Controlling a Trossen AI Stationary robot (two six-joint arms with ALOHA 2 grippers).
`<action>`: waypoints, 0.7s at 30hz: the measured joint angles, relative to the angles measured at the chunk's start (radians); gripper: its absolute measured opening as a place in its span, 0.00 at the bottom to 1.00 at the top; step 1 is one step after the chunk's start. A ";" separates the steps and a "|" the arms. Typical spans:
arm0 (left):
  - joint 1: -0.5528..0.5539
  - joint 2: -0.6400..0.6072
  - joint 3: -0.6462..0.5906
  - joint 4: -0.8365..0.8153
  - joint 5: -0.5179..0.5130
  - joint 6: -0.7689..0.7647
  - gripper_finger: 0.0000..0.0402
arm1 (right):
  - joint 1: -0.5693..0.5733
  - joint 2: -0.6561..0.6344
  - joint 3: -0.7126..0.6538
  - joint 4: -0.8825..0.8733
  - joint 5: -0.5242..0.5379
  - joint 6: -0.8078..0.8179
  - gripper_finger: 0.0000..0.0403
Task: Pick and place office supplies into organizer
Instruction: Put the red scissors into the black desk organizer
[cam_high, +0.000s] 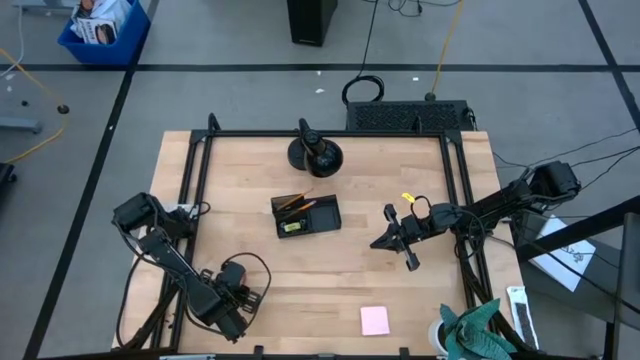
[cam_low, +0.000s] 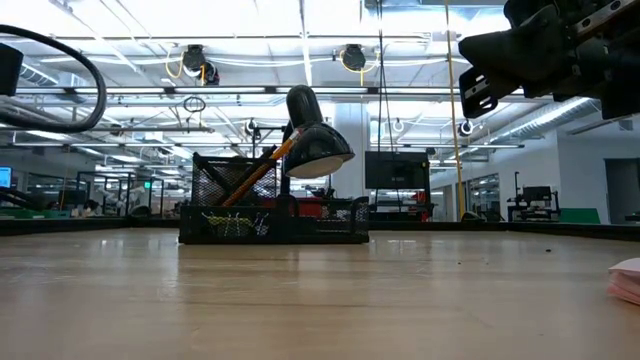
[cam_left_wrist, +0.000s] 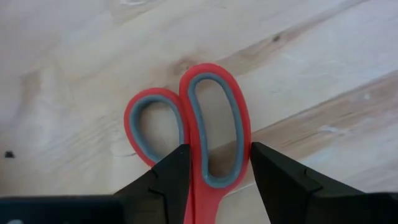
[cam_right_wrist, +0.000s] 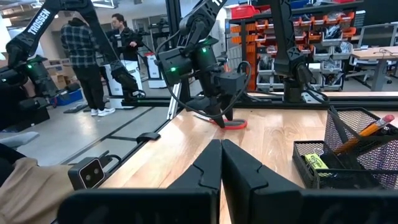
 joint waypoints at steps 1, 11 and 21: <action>0.000 0.000 0.000 -0.007 0.010 0.005 0.44 | 0.000 0.000 0.000 0.000 0.000 0.000 0.01; 0.007 -0.002 0.002 -0.024 0.043 0.035 0.44 | 0.000 0.000 0.000 0.000 0.000 0.000 0.01; 0.032 -0.004 0.094 -0.149 0.037 0.107 0.44 | 0.000 0.000 0.000 0.001 0.000 0.000 0.01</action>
